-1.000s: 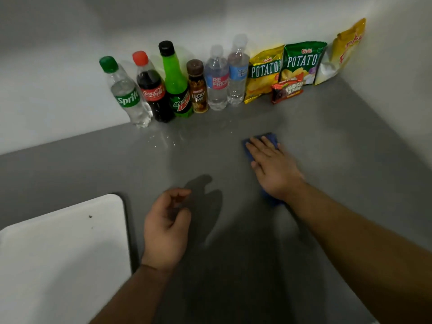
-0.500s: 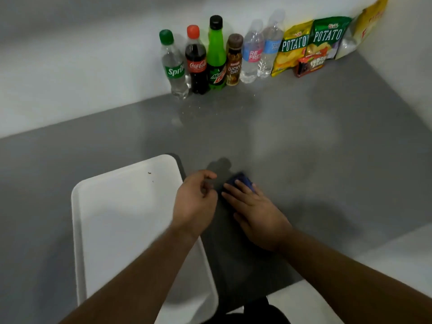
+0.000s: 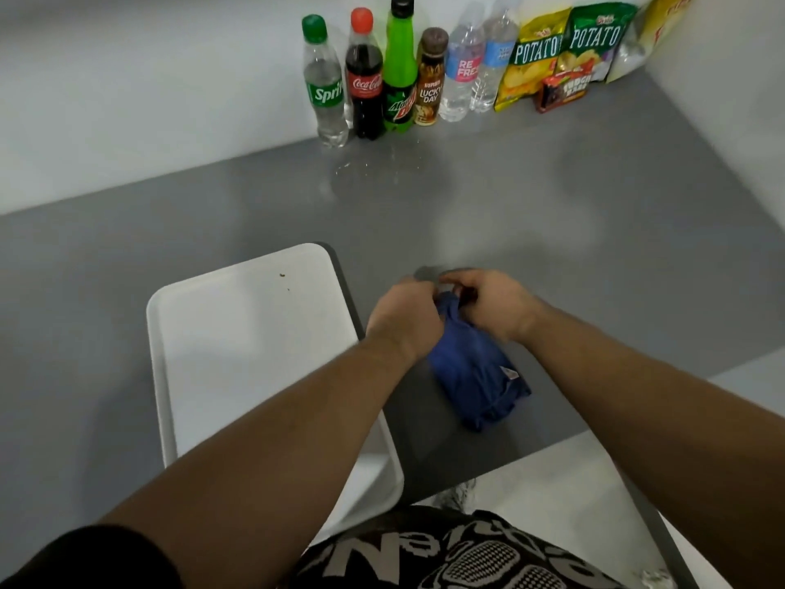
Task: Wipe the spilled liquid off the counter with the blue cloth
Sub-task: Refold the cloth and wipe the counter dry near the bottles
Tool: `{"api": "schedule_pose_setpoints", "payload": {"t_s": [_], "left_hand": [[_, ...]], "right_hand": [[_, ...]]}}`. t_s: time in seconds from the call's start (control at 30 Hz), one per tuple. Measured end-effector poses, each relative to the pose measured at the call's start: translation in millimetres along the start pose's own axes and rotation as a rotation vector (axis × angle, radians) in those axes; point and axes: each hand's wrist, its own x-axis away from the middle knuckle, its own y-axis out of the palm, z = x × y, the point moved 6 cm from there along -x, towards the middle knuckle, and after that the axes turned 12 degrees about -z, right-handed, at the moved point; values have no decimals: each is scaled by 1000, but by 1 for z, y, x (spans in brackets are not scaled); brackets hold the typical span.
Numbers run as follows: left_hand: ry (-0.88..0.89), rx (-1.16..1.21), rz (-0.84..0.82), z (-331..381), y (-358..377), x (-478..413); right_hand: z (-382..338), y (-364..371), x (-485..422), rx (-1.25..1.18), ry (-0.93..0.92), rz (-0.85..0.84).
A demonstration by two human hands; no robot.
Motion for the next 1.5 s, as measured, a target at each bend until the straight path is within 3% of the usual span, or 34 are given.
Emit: {"api": "schedule_pose_setpoints", "payload": {"t_s": [0.1, 0.47, 0.73, 0.8, 0.93, 1.07, 1.2, 1.27, 1.43, 1.5], "left_hand": [[47, 23, 17, 4, -4, 5], [233, 690, 92, 39, -1, 32], [309, 1098, 227, 53, -45, 38], [354, 1079, 244, 48, -57, 47], [415, 800, 122, 44, -53, 70], [302, 367, -109, 34, -12, 83], [179, 335, -330, 19, 24, 87], [146, 337, -287, 16, 27, 79], [13, 311, 38, 14, 10, 39], [-55, 233, 60, 9, 11, 28]], "right_hand": [[-2, 0, 11, 3, -49, -33], [33, -25, 73, -724, -163, 49], [49, -71, 121, -944, -313, 379], [60, -80, 141, -1001, -346, 435], [80, -71, 172, -714, -252, 409], [95, -27, 178, -494, -116, 216], [120, 11, 171, -300, 73, 75], [127, 14, 161, -274, 137, 135], [131, -7, 117, -82, 219, 365], [117, -15, 108, 76, 124, 439]]}}
